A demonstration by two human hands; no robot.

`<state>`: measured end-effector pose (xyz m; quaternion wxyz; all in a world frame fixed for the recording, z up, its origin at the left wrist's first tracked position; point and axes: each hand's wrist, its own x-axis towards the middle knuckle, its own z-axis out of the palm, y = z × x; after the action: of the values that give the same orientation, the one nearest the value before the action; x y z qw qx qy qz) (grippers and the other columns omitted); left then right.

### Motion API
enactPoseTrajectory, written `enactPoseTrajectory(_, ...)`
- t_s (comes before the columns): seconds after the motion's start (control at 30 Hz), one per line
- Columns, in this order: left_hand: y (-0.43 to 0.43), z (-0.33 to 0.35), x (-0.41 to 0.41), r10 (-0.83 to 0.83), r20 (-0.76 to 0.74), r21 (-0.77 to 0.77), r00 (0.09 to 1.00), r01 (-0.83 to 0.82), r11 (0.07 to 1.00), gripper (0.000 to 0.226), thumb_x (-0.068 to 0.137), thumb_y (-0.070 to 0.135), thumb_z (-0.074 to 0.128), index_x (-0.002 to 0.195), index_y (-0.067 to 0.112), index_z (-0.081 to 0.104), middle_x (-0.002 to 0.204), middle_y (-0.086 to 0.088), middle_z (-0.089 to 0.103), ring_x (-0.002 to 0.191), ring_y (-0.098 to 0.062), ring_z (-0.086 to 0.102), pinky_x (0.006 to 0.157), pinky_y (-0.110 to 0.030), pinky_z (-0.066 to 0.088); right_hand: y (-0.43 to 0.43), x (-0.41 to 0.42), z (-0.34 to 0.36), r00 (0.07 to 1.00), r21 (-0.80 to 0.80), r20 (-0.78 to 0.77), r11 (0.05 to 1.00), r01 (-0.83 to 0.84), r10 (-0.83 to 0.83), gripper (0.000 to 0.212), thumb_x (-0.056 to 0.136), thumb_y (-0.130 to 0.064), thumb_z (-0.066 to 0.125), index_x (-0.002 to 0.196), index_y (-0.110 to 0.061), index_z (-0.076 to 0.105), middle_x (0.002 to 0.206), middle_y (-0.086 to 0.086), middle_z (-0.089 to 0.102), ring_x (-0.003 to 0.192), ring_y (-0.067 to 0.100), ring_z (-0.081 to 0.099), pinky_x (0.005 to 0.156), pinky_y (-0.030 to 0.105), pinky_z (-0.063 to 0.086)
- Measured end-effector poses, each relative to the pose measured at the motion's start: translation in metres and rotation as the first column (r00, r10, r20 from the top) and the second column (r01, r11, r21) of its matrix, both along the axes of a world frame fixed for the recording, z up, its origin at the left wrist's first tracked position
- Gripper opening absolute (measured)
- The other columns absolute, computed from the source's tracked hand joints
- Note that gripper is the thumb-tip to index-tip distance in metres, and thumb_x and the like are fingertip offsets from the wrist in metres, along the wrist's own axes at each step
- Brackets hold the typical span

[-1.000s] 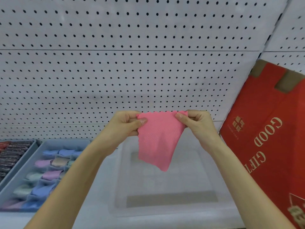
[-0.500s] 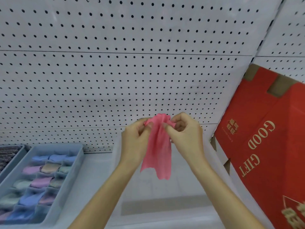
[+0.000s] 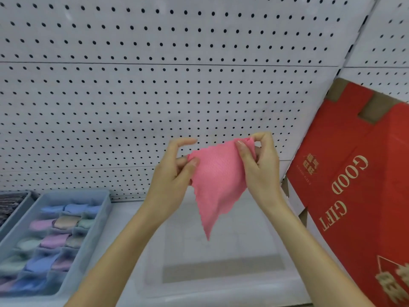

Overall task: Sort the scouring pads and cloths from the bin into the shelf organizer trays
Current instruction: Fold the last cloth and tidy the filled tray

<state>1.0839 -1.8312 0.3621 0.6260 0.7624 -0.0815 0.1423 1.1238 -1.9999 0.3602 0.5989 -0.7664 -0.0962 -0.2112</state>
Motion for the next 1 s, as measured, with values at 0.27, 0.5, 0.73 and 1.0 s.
enactPoseTrajectory(0.27, 0.023, 0.046, -0.007, -0.247, 0.040, 0.291, 0.968, 0.225, 0.930, 0.042, 0.083, -0.005, 0.042, 0.089, 0.024, 0.072, 0.089, 0.006, 0.068, 0.074, -0.011, 0.054, 0.065, -0.015, 0.041, -0.007, -0.004, 0.026, 0.961, -0.033, 0.052, 0.962, -0.269, 0.271, 0.017, 0.091, -0.016, 0.064, 0.084, -0.021, 0.049, 0.040, -0.012, 0.041, 0.040, 0.005, 0.026, 0.043, 0.014, 0.021)
enactPoseTrajectory(0.5, 0.007, 0.061, 0.014, -0.277, -0.353, 0.353, 0.894, 0.401, 0.845, 0.036, 0.078, 0.039, 0.074, 0.108, 0.021, 0.065, 0.089, 0.003, 0.073, 0.077, -0.011, 0.068, 0.071, -0.029, 0.056, -0.002, -0.008, 0.035, 0.881, -0.102, 0.033, 0.878, -0.467, 0.472, 0.019, 0.089, -0.016, 0.064, 0.084, -0.027, 0.050, 0.062, -0.008, 0.069, 0.048, 0.006, 0.052, 0.049, 0.018, 0.038)
enactPoseTrajectory(0.73, 0.008, 0.058, 0.017, -0.279, -0.286, 0.322, 0.917, 0.367, 0.873, 0.054, 0.086, 0.038, 0.068, 0.093, -0.014, 0.057, 0.078, -0.013, 0.054, 0.071, -0.021, 0.049, 0.066, -0.036, 0.039, -0.015, 0.000, 0.015, 0.805, 0.137, -0.239, 0.840, -0.526, 0.543, 0.032, 0.072, -0.034, 0.070, 0.092, -0.010, 0.061, 0.071, 0.004, 0.071, 0.064, 0.017, 0.064, 0.055, 0.024, 0.050)
enactPoseTrajectory(1.0, 0.030, 0.060, 0.018, -0.112, -0.222, 0.373, 0.969, 0.190, 0.908, 0.030, 0.095, 0.023, 0.059, 0.077, 0.000, 0.061, 0.063, 0.000, 0.060, 0.053, -0.010, 0.055, 0.047, -0.019, 0.041, -0.035, -0.008, -0.061, 0.669, 0.344, -0.447, 0.804, -0.484, 0.594, 0.029, 0.075, -0.028, 0.071, 0.086, -0.001, 0.072, 0.086, 0.010, 0.070, 0.079, 0.022, 0.065, 0.070, 0.032, 0.053)
